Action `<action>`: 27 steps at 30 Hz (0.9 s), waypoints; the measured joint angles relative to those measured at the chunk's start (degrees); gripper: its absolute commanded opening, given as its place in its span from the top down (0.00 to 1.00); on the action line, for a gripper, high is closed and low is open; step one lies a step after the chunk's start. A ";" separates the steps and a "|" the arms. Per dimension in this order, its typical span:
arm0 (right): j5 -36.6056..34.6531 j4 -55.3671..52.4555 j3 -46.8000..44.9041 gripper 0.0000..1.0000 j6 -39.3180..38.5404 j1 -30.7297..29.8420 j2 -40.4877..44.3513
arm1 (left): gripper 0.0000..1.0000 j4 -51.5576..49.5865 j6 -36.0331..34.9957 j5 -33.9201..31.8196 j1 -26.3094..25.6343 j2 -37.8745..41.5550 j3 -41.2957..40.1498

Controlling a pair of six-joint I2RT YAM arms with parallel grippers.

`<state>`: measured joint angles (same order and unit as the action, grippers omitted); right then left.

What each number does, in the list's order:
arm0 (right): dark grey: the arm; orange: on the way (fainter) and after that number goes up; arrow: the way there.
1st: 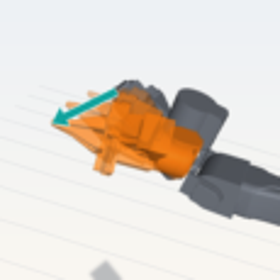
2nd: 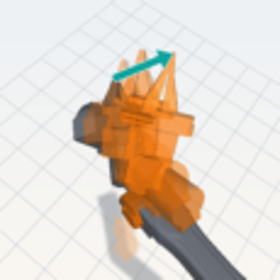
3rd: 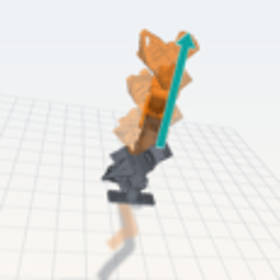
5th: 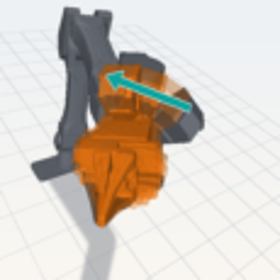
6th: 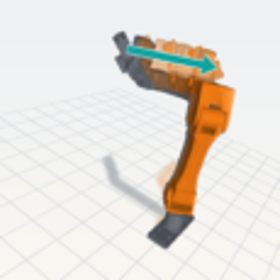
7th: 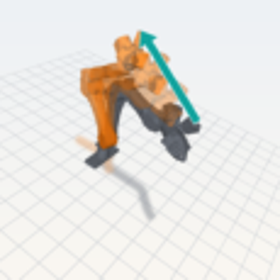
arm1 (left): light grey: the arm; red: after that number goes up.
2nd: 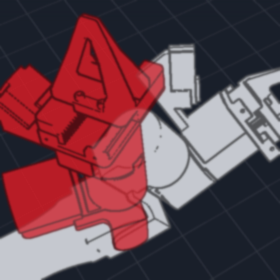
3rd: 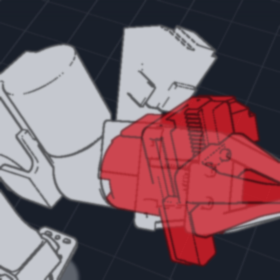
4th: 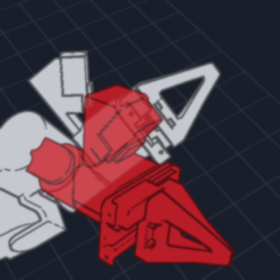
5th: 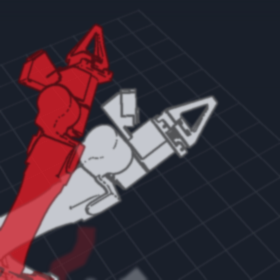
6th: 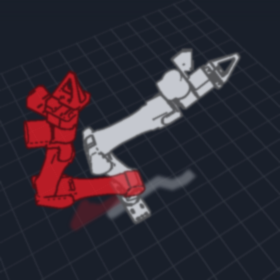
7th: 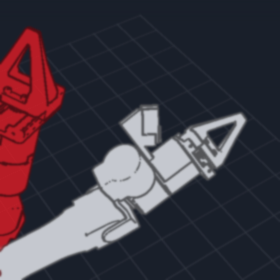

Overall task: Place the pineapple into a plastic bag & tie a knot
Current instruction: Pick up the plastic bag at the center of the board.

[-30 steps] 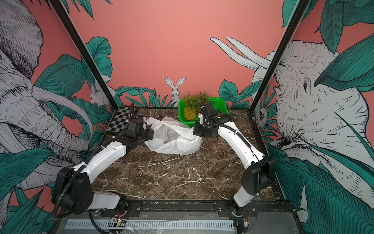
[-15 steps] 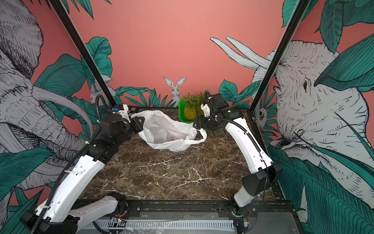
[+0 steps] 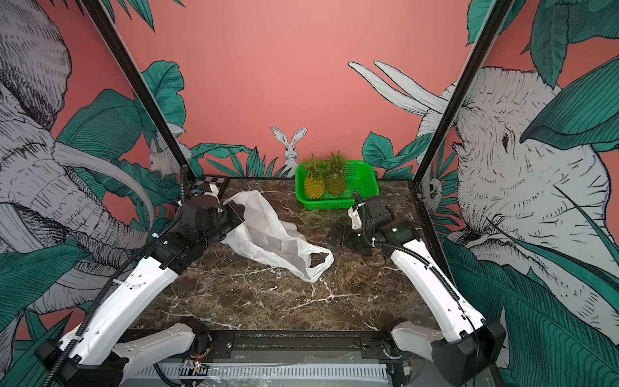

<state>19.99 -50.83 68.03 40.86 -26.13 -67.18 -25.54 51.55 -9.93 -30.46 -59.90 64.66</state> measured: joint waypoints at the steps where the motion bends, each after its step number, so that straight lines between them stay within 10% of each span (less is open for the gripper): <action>1: 0.04 1.42 -1.77 0.02 0.98 -0.35 0.37 | 1.00 -0.07 0.04 0.00 0.00 0.00 0.00; 27: 3.61 18.91 -14.19 0.06 1.73 -11.63 7.13 | 1.00 -1.20 0.07 -0.24 0.00 -0.83 0.13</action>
<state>23.59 -31.92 53.84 42.59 -37.76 -60.05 -26.74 51.62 -10.17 -30.46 -60.73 64.79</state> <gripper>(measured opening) 0.979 0.048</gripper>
